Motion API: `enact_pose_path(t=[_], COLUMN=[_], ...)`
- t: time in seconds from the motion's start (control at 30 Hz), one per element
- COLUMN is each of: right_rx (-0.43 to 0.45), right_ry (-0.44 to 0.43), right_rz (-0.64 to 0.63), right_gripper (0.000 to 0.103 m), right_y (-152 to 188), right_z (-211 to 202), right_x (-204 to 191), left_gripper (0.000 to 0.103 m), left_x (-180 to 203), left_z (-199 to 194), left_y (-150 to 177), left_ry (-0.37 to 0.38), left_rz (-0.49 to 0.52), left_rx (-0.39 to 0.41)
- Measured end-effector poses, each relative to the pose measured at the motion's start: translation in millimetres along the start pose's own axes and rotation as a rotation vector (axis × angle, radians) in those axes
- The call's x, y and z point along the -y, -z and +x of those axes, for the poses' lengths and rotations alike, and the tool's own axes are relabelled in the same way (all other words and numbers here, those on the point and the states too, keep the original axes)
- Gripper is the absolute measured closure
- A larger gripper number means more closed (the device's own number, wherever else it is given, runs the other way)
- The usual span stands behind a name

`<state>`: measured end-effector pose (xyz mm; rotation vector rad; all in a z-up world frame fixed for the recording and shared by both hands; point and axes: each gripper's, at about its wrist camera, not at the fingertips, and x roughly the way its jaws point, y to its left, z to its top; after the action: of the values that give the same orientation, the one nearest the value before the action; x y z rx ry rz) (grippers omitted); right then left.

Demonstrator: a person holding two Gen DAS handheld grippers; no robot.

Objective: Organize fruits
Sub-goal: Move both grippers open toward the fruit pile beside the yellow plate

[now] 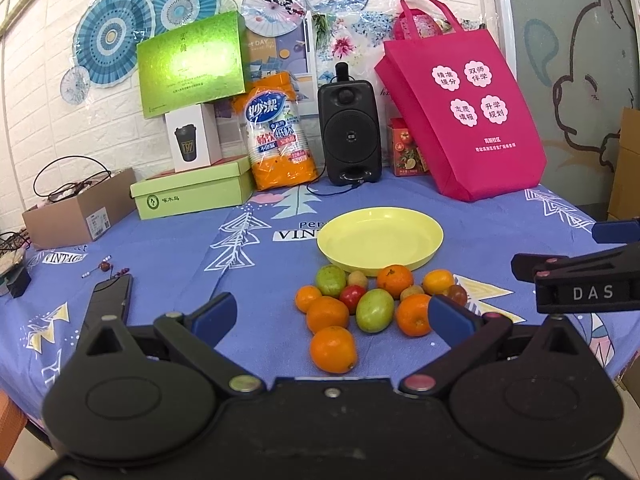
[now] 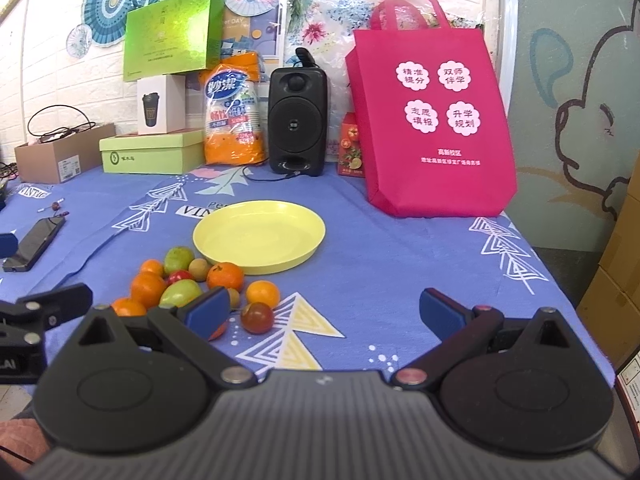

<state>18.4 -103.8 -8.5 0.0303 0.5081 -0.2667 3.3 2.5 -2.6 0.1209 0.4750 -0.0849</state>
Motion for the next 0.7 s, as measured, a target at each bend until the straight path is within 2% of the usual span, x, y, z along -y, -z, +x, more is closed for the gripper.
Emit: enact_pose_path(t=[0.27,0.43,0.57,0.7], right_rx=[-0.018,-0.016,-0.017,-0.067], right_ry=[-0.056,-0.09,-0.128,-0.158], right_rz=[-0.007,-0.04,-0.085,-0.085], right_gripper=[0.0,0.0,0.0,0.0], right_y=[-2.3,2.0,10.2,17.6], right_z=[6.4,9.2,13.4,28.1], right_x=[-2.7,-2.4,-1.3,1.0], left_gripper=[0.0,0.0,0.0,0.0], left_x=[-4.7,-14.0,-29.3,-27.7], left_z=[7.3,9.7,21.4,31.5], left_y=[-0.4,2.0,8.3,18.5], left_ry=[0.01,0.051,0.088,0.079], left_rz=[0.0,0.063,0.043,0.109], left_rx=[-0.013,0.007,-0.04,-0.057])
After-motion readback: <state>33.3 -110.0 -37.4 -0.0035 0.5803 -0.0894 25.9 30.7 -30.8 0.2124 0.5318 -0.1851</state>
